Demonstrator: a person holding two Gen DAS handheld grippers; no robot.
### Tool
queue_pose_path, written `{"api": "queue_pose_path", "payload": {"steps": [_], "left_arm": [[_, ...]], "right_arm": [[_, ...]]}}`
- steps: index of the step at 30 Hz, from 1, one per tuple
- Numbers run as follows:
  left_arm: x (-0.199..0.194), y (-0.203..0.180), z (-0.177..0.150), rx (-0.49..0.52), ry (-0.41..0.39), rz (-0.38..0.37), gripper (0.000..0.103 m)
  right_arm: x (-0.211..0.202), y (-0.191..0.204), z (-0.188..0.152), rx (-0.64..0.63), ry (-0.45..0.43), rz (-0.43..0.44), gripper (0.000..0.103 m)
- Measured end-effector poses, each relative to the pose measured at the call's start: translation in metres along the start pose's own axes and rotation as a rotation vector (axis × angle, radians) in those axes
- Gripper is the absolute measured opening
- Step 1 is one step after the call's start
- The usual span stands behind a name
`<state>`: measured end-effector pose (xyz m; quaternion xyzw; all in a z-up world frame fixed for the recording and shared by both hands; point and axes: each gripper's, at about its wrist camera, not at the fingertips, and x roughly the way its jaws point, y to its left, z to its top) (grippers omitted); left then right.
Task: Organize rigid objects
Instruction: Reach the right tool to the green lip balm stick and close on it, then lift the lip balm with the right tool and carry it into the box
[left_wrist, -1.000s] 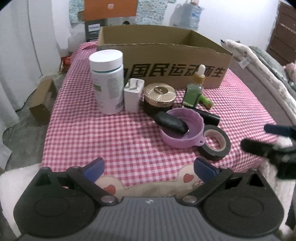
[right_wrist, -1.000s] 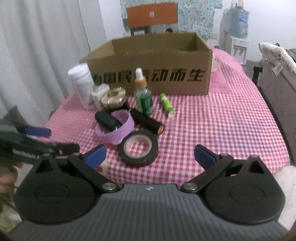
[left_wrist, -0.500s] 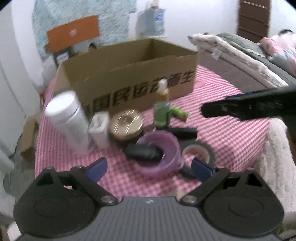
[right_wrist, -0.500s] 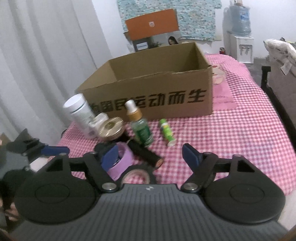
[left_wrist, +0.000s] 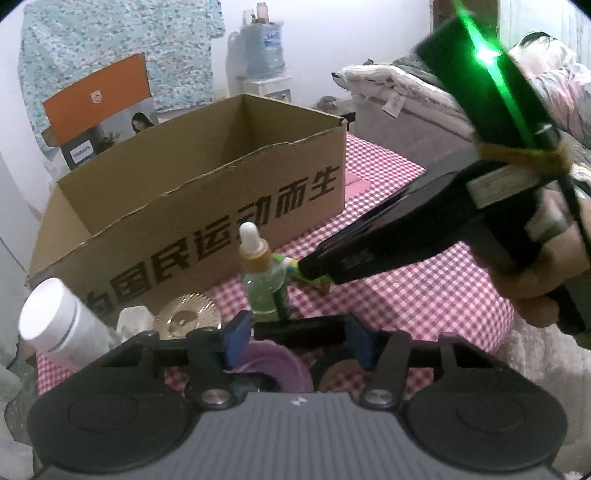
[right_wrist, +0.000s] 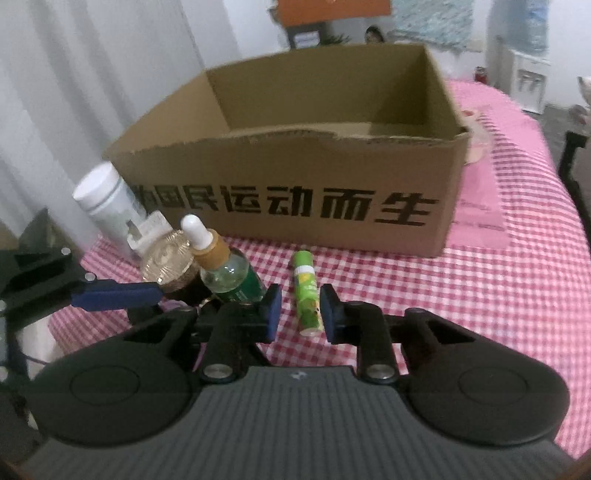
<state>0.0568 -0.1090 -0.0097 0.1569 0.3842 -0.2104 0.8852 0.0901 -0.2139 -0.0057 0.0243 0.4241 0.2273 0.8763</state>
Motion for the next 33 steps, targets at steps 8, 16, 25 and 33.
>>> {"api": "queue_pose_path", "payload": {"steps": [8, 16, 25, 33], "left_arm": [[0.017, -0.006, 0.007, 0.009, 0.040, -0.067, 0.042], [0.032, -0.026, 0.014, 0.060, 0.092, -0.199, 0.042], [0.056, -0.051, 0.016, 0.110, 0.202, -0.294, 0.042], [0.071, -0.050, 0.023, 0.083, 0.220, -0.302, 0.041]], "right_arm": [[0.012, -0.008, -0.001, -0.025, 0.075, 0.010, 0.011], [-0.023, -0.040, -0.034, 0.159, 0.113, 0.042, 0.011], [-0.033, -0.058, -0.052, 0.320, 0.165, 0.111, 0.012], [-0.030, -0.067, -0.049, 0.338, 0.232, 0.162, 0.016]]}}
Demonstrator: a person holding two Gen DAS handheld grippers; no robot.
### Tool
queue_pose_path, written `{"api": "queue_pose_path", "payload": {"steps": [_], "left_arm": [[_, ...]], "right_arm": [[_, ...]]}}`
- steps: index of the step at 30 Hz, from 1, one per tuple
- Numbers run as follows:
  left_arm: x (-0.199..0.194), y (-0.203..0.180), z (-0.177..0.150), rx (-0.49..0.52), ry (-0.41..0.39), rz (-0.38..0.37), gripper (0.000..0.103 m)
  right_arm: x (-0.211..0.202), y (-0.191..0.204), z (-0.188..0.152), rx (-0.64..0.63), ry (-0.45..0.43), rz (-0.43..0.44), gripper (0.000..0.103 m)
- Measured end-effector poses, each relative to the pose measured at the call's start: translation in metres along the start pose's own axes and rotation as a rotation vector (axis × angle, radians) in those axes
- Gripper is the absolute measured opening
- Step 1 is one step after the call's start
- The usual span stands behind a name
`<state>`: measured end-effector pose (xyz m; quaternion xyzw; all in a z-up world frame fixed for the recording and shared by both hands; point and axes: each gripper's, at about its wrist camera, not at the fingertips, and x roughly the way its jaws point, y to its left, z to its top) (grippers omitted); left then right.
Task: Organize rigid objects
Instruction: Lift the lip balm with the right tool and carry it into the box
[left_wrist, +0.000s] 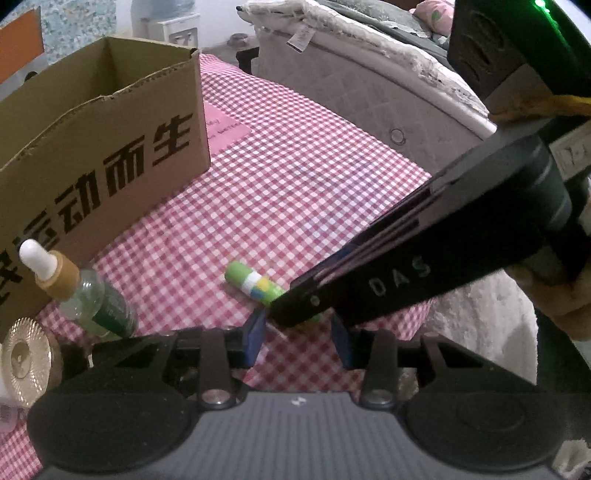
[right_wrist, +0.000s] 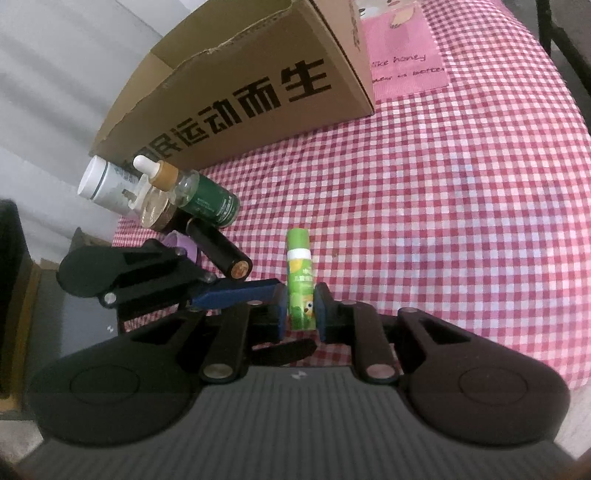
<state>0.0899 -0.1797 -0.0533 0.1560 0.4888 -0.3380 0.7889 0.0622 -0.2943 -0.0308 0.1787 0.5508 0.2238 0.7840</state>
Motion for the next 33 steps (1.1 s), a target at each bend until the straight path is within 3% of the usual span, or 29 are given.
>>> {"api": "queue_pose_path", "payload": {"steps": [8, 16, 21, 26, 33], "left_arm": [[0.004, -0.002, 0.005, 0.007, -0.013, 0.029, 0.041], [-0.001, -0.003, 0.002, 0.003, -0.053, 0.049, 0.041], [-0.037, -0.014, -0.004, 0.021, -0.127, 0.078, 0.041], [-0.084, -0.015, -0.010, 0.024, -0.242, 0.134, 0.042], [-0.166, 0.023, -0.009, -0.031, -0.377, 0.268, 0.046]], "right_arm": [[0.004, 0.002, 0.006, -0.082, 0.034, 0.011, 0.017], [0.005, -0.001, -0.002, -0.049, -0.042, 0.032, 0.016], [-0.018, 0.011, -0.010, -0.059, -0.096, 0.025, 0.015], [-0.050, 0.048, -0.010, -0.135, -0.171, 0.005, 0.015], [-0.083, 0.125, 0.021, -0.301, -0.275, 0.059, 0.015]]}}
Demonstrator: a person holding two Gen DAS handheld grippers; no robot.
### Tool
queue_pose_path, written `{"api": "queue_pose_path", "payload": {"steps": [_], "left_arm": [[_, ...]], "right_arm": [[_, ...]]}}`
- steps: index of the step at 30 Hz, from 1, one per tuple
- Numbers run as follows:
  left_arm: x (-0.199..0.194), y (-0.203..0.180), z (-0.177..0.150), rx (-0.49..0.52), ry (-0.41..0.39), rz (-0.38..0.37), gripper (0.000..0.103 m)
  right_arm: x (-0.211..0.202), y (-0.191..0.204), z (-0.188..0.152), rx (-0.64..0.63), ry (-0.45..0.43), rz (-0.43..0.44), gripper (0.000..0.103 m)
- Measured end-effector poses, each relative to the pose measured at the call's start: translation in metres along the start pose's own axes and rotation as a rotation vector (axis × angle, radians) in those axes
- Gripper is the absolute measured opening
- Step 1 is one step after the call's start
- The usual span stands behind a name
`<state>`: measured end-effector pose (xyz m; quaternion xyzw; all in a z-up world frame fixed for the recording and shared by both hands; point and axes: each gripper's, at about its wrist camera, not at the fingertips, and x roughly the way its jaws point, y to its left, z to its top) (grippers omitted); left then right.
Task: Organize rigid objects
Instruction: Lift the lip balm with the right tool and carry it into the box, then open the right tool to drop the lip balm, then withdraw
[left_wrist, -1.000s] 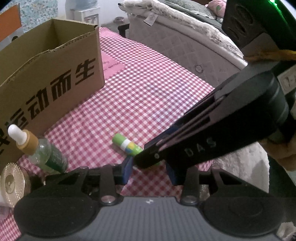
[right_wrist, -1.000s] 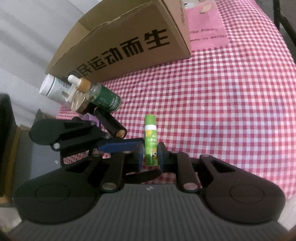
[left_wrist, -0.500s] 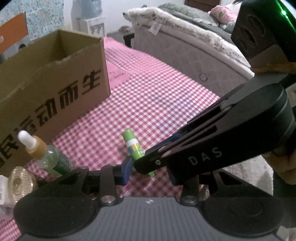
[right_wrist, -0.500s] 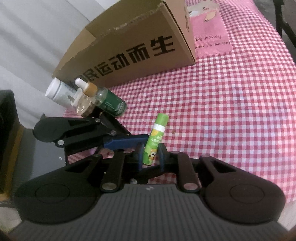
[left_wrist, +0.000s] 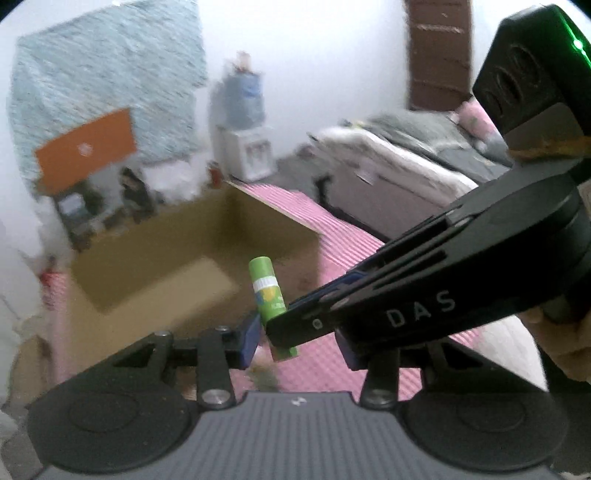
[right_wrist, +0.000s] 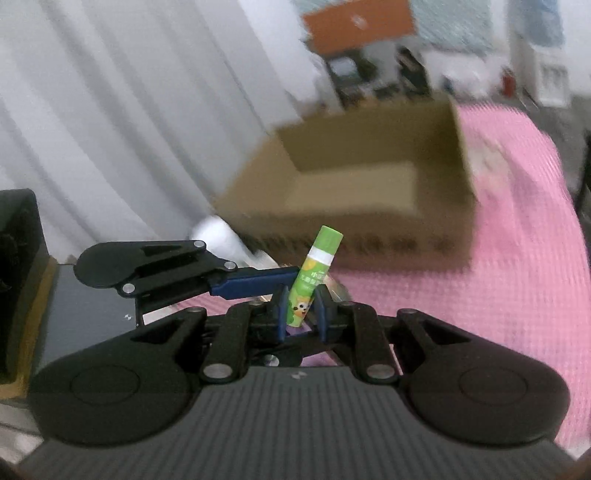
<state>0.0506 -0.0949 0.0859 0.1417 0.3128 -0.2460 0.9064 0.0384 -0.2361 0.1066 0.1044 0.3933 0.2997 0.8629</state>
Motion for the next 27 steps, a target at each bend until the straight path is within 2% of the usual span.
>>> {"api": "queue_pose_path", "payload": {"steps": [6, 10, 15, 22, 27], "left_arm": [[-0.007, 0.075, 0.025, -0.073, 0.010, 0.085, 0.046], [0.022, 0.124, 0.037, -0.115, 0.072, 0.097, 0.046], [0.070, 0.168, 0.039, -0.131, 0.166, 0.094, 0.047], [0.135, 0.194, 0.037, -0.124, 0.291, 0.099, 0.047], [0.157, 0.199, 0.037, -0.097, 0.341, 0.138, 0.047]], "right_arm": [[0.038, 0.035, 0.071, -0.075, -0.011, 0.107, 0.014], [0.084, 0.031, 0.121, -0.040, 0.048, 0.166, 0.014], [0.159, 0.010, 0.164, 0.038, 0.156, 0.161, 0.014], [0.244, -0.028, 0.182, 0.194, 0.273, 0.123, 0.014], [0.276, -0.048, 0.179, 0.263, 0.317, 0.117, 0.012]]}}
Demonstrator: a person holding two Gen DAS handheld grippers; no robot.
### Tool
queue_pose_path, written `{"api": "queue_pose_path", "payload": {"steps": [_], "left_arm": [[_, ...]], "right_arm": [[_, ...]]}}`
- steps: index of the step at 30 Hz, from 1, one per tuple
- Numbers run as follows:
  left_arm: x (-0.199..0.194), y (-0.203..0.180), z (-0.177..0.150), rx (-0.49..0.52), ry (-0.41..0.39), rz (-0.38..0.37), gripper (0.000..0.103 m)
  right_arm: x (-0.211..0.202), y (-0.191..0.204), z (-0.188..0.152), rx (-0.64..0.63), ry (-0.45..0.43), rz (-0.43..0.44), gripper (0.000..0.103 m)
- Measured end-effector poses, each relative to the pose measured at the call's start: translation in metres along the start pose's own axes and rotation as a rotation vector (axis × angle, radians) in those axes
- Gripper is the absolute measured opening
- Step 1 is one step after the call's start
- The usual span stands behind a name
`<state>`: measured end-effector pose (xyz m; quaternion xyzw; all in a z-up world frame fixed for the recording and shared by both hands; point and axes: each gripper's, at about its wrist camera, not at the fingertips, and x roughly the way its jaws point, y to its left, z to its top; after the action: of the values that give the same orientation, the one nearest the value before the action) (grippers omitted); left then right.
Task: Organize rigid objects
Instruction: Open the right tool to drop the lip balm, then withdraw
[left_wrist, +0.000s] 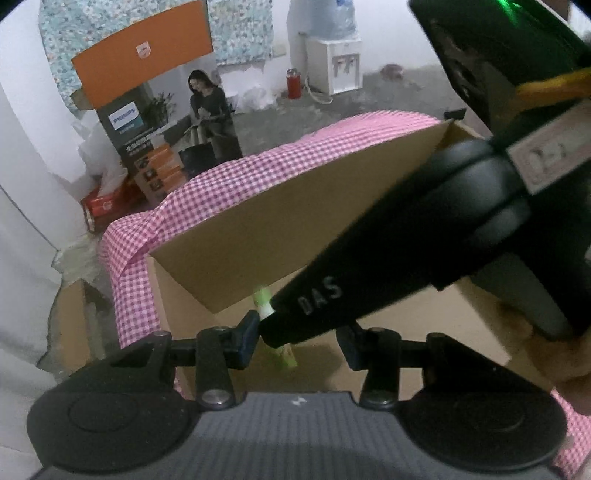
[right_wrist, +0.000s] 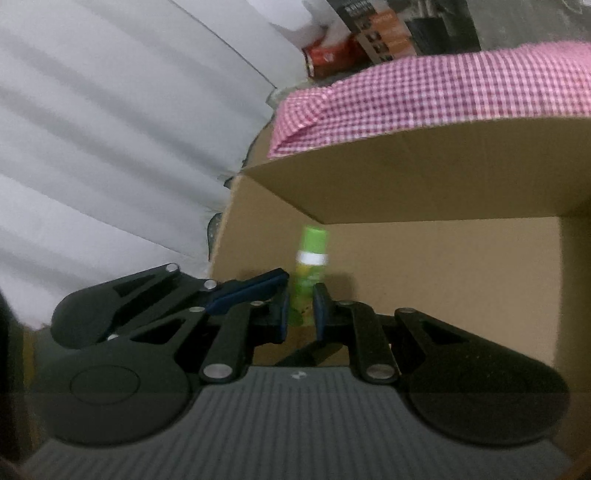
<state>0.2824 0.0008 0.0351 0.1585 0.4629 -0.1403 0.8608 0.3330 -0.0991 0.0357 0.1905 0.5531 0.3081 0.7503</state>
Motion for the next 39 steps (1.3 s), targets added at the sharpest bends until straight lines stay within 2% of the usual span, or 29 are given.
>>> {"api": "queue_pose_path", "payload": {"steps": [6, 11, 14, 15, 17, 19, 22, 26, 31, 33, 36, 39], "left_arm": [[-0.003, 0.003, 0.000, -0.015, 0.001, 0.014, 0.049], [-0.020, 0.007, -0.001, -0.026, -0.042, 0.022, 0.061], [-0.041, 0.007, -0.005, -0.033, -0.090, 0.012, 0.069], [-0.050, 0.007, -0.006, -0.035, -0.109, 0.004, 0.071], [-0.069, 0.005, -0.011, -0.044, -0.147, -0.008, 0.081], [-0.090, 0.001, -0.019, -0.054, -0.184, -0.020, 0.086], [-0.116, -0.007, -0.029, -0.053, -0.231, -0.037, 0.091], [-0.148, -0.028, -0.053, -0.041, -0.286, -0.069, 0.096], [-0.166, -0.066, -0.088, -0.027, -0.330, -0.131, 0.096], [-0.166, -0.082, -0.102, -0.014, -0.346, -0.140, 0.096], [-0.157, -0.108, -0.123, 0.015, -0.360, -0.101, 0.096], [-0.139, -0.130, -0.139, 0.046, -0.340, -0.088, 0.096]], "right_arm": [[0.015, -0.004, 0.005, 0.032, 0.024, -0.009, 0.012], [0.018, -0.004, 0.011, 0.035, 0.025, 0.009, 0.014], [0.000, 0.003, 0.008, 0.006, -0.002, 0.003, 0.016], [-0.008, 0.005, 0.006, -0.001, -0.013, 0.000, 0.018], [-0.029, 0.011, -0.001, -0.022, -0.044, 0.005, 0.030], [-0.056, 0.018, -0.012, -0.055, -0.088, 0.008, 0.046], [-0.101, 0.027, -0.034, -0.107, -0.166, 0.011, 0.056], [-0.163, 0.029, -0.076, -0.157, -0.255, 0.021, 0.059], [-0.228, 0.019, -0.136, -0.214, -0.354, -0.004, 0.061], [-0.247, 0.011, -0.164, -0.227, -0.384, -0.012, 0.061], [-0.256, -0.001, -0.202, -0.246, -0.404, -0.044, 0.061], [-0.256, -0.010, -0.240, -0.269, -0.405, -0.077, 0.061]]}}
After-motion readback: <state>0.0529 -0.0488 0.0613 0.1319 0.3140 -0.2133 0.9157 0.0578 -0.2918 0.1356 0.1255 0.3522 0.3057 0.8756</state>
